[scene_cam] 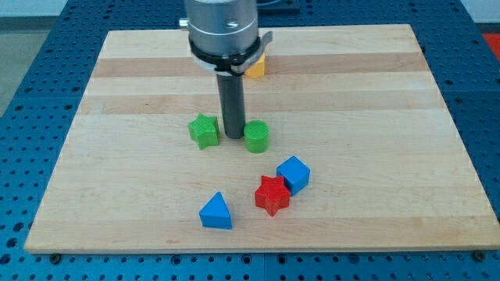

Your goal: Separate green circle from blue cube

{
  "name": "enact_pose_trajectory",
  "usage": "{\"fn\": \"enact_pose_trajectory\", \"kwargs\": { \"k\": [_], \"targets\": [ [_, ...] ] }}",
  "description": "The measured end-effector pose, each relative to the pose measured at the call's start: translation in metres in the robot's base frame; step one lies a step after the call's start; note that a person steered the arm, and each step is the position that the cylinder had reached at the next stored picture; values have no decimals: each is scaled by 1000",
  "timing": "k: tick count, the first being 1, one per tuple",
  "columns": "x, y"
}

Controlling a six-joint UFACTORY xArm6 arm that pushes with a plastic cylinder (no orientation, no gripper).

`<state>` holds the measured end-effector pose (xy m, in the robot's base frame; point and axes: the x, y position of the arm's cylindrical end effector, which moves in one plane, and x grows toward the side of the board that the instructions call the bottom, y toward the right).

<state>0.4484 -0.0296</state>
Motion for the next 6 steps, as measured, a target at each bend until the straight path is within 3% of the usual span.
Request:
{"fn": "enact_pose_trajectory", "kwargs": {
  "k": [2, 3, 4, 5, 6],
  "targets": [
    [-1, 74],
    [-25, 100],
    [51, 149],
    [60, 108],
    [16, 49]
  ]
}}
